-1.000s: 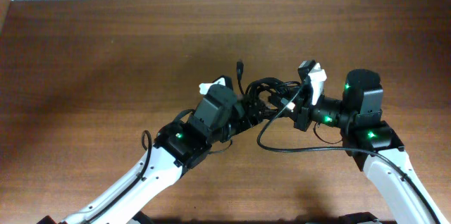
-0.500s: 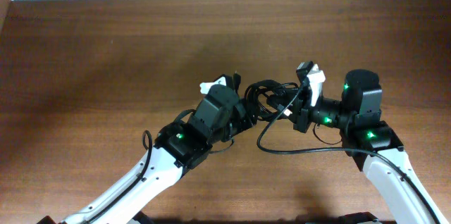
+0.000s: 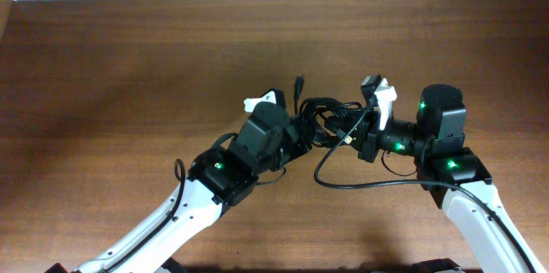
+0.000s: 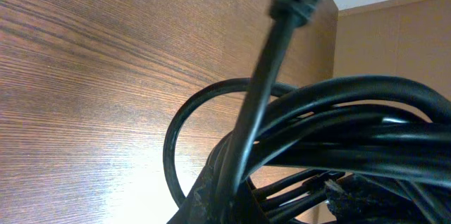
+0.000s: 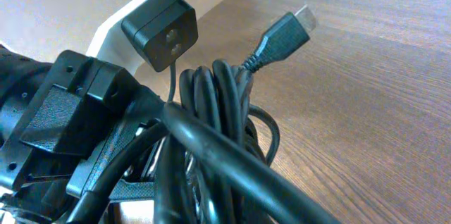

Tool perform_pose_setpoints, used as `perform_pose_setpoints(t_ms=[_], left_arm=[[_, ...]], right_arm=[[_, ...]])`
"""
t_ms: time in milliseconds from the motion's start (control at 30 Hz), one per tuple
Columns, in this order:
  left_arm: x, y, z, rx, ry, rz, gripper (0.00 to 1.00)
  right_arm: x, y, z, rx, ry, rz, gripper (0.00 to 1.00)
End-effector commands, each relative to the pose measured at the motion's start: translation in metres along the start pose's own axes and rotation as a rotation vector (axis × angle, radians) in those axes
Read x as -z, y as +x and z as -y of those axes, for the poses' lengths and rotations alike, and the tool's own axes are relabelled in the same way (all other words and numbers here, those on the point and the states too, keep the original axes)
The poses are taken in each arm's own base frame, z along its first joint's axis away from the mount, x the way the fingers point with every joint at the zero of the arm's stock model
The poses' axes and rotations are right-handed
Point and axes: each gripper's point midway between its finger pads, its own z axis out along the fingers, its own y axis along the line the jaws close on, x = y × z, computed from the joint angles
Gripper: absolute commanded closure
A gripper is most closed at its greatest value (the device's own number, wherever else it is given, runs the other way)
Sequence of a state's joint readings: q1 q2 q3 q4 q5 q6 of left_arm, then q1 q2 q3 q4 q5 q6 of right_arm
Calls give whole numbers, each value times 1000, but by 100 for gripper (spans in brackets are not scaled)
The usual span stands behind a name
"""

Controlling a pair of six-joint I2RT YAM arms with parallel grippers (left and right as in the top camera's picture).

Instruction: Untangle cables

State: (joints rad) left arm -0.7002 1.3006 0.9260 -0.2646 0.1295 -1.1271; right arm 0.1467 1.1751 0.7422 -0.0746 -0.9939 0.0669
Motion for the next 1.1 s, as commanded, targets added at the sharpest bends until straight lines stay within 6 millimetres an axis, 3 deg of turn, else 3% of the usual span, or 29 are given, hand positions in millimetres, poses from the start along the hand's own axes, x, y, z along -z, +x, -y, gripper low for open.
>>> perform_pose_setpoints(t_ms=[0, 167, 433, 733, 867, 1067], left_arm=[[-2, -3, -4, -11, -20, 11, 100], [-2, 8, 0, -133, 11, -49, 100], [11, 45, 24, -368, 188, -245, 100], [52, 38, 50, -711, 385, -198, 100], [68, 31, 47, -815, 387, -151, 100], [75, 31, 39, -818, 370, -164, 100]], right_arm=[[3, -7, -22, 44, -95, 13, 96], [3, -7, -18, 40, -72, 13, 96], [3, -6, -17, 36, -71, 11, 96], [3, -6, -18, 35, -71, 11, 96], [3, -6, -18, 36, -71, 11, 96], [11, -5, -5, -7, -32, 13, 96]])
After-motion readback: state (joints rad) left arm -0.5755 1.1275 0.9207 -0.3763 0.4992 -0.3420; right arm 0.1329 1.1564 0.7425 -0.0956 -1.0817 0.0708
